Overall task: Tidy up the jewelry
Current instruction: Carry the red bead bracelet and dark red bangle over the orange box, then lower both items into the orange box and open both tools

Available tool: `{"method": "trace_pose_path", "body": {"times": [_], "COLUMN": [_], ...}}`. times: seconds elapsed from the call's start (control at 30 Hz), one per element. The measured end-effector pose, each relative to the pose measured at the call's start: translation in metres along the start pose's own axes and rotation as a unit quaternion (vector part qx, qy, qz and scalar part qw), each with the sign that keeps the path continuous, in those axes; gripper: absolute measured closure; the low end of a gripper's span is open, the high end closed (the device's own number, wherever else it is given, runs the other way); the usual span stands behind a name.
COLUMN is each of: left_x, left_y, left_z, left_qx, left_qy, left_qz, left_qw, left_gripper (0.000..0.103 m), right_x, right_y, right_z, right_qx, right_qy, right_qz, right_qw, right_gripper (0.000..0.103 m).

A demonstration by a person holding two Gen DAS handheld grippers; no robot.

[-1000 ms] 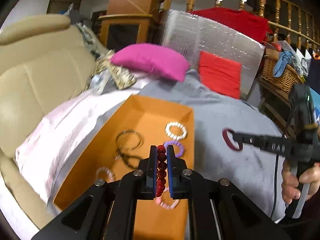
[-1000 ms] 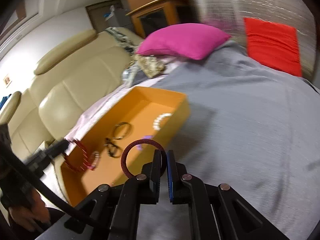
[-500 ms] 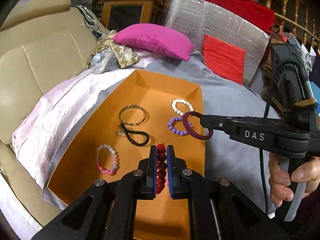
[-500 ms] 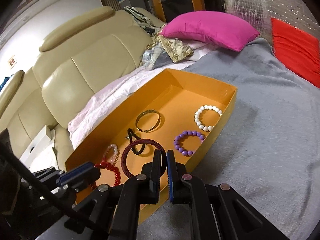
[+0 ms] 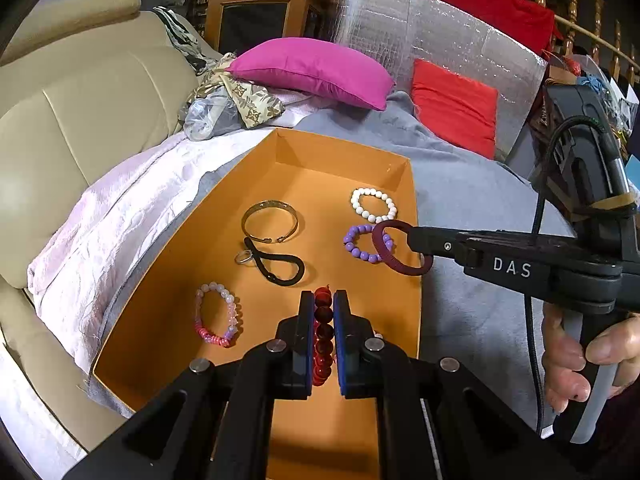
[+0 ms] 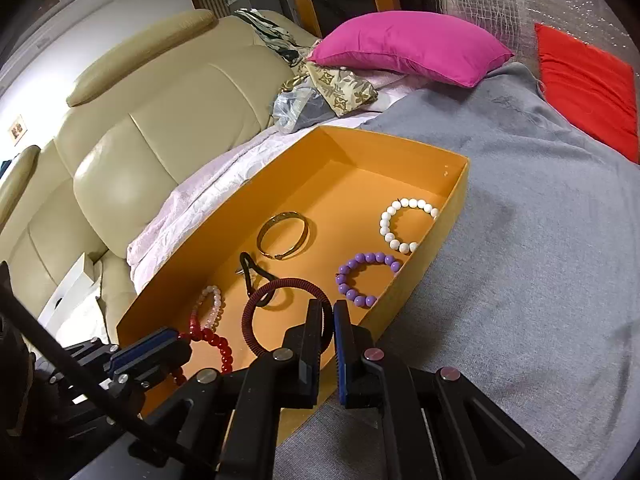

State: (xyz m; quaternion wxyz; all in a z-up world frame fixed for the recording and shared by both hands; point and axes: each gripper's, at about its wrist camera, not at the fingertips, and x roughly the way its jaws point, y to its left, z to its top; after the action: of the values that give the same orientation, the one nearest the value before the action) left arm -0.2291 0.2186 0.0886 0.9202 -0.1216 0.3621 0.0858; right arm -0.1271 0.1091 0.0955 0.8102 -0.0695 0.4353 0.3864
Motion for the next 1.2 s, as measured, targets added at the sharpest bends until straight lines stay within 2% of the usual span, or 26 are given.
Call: {"method": "trace_pose_path", "body": {"times": [1.2], "left_x": [0.016], "left_y": [-0.002], "left_z": [-0.003], "left_qx": [0.012], "left_qy": [0.027], "left_qz": [0.039], "left_qw": [0.9988], "left_gripper": [0.094], "right_x": [0.017], "right_y": [0.0], "right_z": [-0.003], "right_qx": [0.009], "right_qy": [0.005], "right_qz": [0.024], "right_qw": [1.0], "right_gripper": [0.095]}}
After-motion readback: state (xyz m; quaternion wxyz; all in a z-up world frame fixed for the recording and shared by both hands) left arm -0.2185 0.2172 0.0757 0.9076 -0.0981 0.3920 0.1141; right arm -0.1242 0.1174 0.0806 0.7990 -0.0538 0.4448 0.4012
